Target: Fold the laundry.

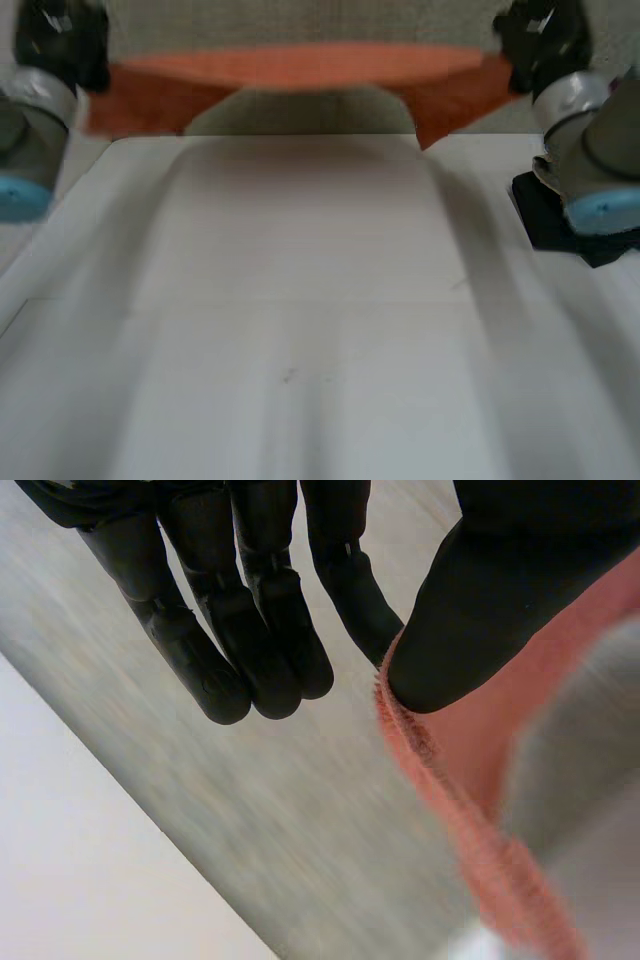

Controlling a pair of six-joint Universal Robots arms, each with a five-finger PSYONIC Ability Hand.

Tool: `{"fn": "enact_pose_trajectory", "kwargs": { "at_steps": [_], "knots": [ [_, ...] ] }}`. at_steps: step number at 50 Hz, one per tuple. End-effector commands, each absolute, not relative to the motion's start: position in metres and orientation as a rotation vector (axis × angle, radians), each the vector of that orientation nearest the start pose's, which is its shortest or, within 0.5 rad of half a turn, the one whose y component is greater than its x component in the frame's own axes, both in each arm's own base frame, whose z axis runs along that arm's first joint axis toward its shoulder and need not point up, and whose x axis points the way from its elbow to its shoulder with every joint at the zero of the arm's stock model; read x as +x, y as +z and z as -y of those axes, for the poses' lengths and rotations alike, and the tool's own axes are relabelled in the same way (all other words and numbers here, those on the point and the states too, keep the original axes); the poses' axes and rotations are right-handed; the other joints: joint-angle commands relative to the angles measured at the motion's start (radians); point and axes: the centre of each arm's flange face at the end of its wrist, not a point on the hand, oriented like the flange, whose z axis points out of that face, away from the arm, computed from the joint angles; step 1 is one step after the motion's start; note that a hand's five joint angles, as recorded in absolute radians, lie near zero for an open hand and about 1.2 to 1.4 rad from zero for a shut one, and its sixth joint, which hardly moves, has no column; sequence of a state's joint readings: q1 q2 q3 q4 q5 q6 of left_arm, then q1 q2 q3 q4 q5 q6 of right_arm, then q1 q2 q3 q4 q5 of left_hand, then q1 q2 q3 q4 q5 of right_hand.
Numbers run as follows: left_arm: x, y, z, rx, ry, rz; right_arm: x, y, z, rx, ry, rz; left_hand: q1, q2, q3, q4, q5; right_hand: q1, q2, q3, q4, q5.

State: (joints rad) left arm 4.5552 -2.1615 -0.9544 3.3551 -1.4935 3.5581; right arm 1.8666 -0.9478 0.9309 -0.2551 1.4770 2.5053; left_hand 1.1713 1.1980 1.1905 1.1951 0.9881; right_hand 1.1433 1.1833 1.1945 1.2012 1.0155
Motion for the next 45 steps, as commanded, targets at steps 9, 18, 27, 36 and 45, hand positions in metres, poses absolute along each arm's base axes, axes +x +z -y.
{"fn": "enact_pose_trajectory", "kwargs": {
  "at_steps": [9,18,27,36,45],
  "knots": [
    [-0.202,0.162,0.382,0.999,-1.752,-2.101,0.250,0.159,0.370,-1.542,-1.896,-2.294,0.225,0.198,0.206,0.201,0.234,0.253,0.213,0.202,0.195,0.206],
    [-0.175,0.172,0.283,1.277,-1.253,-2.288,0.207,0.195,0.296,-1.820,-1.350,-2.463,0.225,0.198,0.206,0.201,0.234,0.253,0.213,0.202,0.195,0.206],
    [-0.159,0.176,0.241,1.561,-1.027,-2.277,0.185,0.199,0.267,-2.076,-1.029,-2.387,0.225,0.198,0.206,0.201,0.234,0.253,0.213,0.202,0.195,0.206],
    [-0.204,0.181,0.325,1.388,-1.347,-2.120,0.210,0.165,0.336,-1.822,-1.463,-2.515,0.225,0.198,0.206,0.201,0.234,0.253,0.213,0.202,0.195,0.206],
    [-0.243,0.180,0.402,1.195,-1.566,-1.977,0.230,0.165,0.398,-1.531,-2.080,-2.384,0.225,0.198,0.206,0.201,0.234,0.253,0.213,0.202,0.195,0.206]
  ]
}}
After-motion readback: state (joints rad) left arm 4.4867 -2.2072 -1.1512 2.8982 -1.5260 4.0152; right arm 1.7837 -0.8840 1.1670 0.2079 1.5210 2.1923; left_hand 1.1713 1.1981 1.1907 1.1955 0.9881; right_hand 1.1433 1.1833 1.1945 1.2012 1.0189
